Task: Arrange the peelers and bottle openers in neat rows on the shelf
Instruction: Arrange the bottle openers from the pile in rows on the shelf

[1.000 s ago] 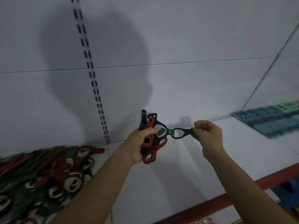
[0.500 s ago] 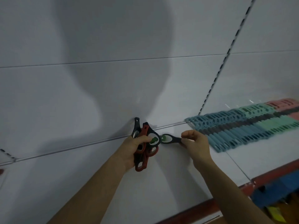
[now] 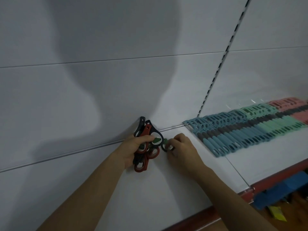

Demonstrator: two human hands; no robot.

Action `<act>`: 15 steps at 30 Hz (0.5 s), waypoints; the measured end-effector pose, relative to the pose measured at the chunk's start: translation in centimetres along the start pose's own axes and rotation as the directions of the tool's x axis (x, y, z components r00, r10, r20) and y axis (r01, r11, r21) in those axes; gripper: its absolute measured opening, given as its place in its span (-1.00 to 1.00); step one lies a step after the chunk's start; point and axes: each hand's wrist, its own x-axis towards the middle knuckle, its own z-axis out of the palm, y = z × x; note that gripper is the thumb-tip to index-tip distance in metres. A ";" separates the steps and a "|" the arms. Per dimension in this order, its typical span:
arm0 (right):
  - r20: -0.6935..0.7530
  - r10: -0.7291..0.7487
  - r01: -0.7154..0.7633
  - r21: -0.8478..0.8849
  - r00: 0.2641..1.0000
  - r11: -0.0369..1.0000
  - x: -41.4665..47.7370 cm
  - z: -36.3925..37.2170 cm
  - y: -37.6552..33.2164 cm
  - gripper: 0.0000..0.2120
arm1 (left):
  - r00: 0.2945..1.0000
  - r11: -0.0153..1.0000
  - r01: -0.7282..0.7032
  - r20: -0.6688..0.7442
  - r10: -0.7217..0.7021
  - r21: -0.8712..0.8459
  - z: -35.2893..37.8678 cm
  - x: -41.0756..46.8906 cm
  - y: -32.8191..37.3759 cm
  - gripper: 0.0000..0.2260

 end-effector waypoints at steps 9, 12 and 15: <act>-0.097 0.088 -0.083 0.060 0.991 0.995 0.5 0.3 1.7 -0.81 | 1.000 1.000 -0.022 -0.016 0.022 -0.020 -0.7 0.6 -0.9 -0.58; -0.093 0.046 -0.039 0.067 0.995 0.997 0.4 0.2 2.2 -0.65 | 1.000 1.000 -0.016 -0.026 0.016 -0.002 -0.5 0.5 -1.0 -0.62; -0.077 0.028 -0.021 0.087 0.997 0.996 0.7 0.0 2.3 -0.59 | 0.999 1.000 -0.009 -0.042 0.011 0.024 -0.2 0.4 -0.9 -0.59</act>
